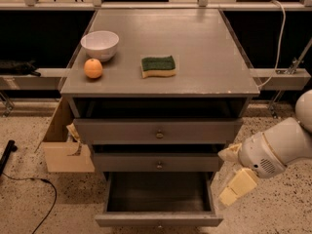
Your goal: Close bottom drawer
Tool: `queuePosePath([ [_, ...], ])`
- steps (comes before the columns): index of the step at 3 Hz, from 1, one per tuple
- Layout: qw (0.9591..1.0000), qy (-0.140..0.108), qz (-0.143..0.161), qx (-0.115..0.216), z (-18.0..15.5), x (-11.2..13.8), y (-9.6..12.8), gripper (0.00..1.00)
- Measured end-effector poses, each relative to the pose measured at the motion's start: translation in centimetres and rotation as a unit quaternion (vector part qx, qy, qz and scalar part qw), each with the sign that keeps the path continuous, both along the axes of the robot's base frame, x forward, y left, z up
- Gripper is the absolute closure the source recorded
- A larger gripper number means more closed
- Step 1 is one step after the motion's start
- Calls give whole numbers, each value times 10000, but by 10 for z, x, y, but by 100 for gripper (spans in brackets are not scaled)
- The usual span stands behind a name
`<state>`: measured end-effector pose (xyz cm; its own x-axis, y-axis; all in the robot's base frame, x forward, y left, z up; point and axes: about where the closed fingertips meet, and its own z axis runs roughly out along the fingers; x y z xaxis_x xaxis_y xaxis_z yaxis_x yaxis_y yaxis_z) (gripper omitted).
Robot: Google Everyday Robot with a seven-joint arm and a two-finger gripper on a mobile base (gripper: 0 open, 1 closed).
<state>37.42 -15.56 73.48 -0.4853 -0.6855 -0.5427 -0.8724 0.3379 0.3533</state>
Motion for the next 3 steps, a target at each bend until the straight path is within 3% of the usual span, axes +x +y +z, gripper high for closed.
queuePosePath([
  [1,9963,210,-320,768,-46,8,21,0],
  [2,9907,364,-500,1215,-78,14,33,0],
  [3,9772,264,-1123,1780,-81,2,53,0],
])
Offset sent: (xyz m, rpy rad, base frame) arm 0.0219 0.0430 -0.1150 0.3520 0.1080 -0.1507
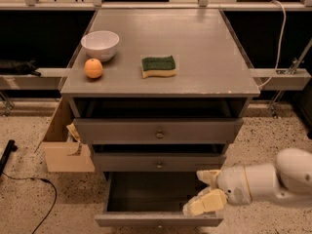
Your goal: Close bottom drawer
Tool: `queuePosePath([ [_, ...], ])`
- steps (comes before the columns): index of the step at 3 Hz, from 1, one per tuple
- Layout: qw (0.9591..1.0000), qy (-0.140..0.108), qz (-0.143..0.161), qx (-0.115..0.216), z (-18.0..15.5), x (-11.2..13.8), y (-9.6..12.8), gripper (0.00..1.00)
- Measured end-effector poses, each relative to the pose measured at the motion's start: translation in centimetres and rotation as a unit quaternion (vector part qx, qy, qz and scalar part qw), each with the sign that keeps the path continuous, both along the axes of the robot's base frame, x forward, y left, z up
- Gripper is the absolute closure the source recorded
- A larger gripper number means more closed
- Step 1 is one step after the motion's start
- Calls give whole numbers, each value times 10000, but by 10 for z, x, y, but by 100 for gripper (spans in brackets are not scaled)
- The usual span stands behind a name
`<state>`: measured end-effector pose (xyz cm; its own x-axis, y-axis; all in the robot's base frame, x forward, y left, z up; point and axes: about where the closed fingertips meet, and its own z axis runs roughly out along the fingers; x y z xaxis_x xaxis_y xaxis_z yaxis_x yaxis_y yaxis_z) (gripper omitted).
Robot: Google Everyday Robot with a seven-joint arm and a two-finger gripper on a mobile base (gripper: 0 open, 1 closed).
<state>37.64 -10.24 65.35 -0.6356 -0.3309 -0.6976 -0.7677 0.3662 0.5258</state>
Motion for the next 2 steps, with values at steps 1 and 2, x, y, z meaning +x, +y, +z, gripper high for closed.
queuePosePath([
  [1,9950,12,-980,215,5,-29,11,0],
  [2,9865,147,-1623,147,-9,-45,-2,0],
])
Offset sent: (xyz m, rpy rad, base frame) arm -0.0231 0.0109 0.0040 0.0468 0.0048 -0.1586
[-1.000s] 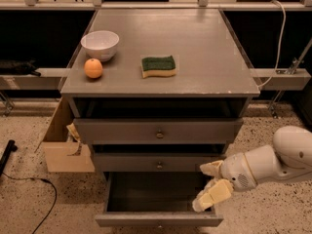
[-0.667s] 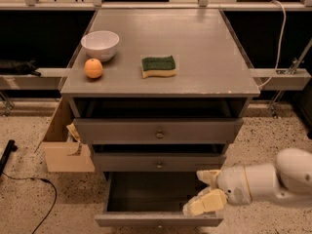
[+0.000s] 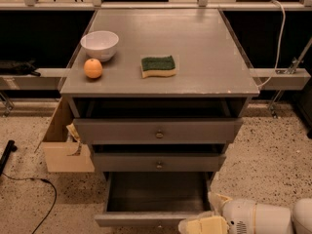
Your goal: Close bottom drawer
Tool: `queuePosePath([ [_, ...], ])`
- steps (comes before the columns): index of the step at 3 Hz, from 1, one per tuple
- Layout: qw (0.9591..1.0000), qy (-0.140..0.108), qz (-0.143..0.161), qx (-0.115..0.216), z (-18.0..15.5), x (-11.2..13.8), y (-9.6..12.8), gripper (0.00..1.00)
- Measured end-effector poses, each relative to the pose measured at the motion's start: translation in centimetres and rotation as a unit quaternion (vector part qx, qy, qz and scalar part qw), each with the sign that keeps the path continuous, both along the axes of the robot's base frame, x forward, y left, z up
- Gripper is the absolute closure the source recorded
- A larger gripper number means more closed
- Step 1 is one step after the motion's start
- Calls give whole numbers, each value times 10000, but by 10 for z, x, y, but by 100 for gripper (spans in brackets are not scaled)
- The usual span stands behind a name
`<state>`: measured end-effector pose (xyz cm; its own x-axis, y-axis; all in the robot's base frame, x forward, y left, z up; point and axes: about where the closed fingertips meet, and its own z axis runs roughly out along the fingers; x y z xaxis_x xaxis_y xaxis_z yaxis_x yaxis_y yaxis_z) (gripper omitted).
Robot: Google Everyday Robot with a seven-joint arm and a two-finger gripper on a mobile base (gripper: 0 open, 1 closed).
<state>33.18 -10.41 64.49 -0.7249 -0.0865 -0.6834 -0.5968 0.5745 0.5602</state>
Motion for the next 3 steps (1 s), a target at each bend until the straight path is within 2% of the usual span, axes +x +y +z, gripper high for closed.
queuePosePath([
  [1,10000,-6,5,-29,-1,0,-2,0],
  [2,9994,189,182,-228,-22,7,6,0],
  [3,9985,412,211,-299,-50,13,9,0],
])
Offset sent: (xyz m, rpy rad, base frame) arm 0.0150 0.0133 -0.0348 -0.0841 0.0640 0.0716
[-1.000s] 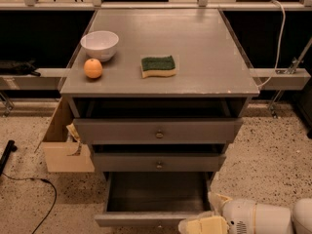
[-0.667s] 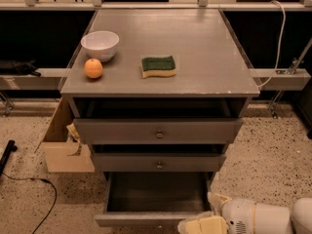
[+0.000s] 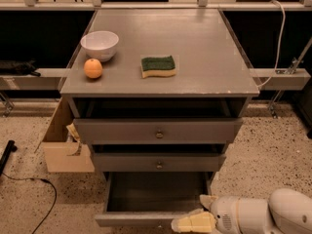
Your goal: Close bottom drawer
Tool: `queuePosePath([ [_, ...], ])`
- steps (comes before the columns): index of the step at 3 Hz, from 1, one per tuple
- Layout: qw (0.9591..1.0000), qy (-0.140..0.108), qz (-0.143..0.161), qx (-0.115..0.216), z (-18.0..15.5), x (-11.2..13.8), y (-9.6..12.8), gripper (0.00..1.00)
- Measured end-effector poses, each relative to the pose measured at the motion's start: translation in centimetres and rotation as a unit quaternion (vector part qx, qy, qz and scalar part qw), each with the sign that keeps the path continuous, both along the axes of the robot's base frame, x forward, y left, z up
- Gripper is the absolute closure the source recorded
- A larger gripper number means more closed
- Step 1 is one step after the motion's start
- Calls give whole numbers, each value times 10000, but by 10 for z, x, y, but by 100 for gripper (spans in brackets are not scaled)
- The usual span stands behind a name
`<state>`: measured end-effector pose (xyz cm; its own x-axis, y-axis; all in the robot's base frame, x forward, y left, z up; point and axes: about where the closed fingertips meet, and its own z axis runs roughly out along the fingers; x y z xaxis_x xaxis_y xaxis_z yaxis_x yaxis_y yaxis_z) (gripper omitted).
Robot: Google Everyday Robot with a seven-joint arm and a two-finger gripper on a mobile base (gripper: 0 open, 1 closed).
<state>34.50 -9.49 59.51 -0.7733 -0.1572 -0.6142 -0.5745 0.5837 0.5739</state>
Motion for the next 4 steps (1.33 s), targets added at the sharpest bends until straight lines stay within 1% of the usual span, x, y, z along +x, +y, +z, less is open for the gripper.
queuePosePath([
  [1,9998,194,-23,-12,-24,10,2,0],
  [2,9986,447,-226,158,-62,17,-12,0],
  [3,9986,447,-226,158,-62,17,-12,0],
  [4,9982,395,-400,218,-75,24,-3,0],
])
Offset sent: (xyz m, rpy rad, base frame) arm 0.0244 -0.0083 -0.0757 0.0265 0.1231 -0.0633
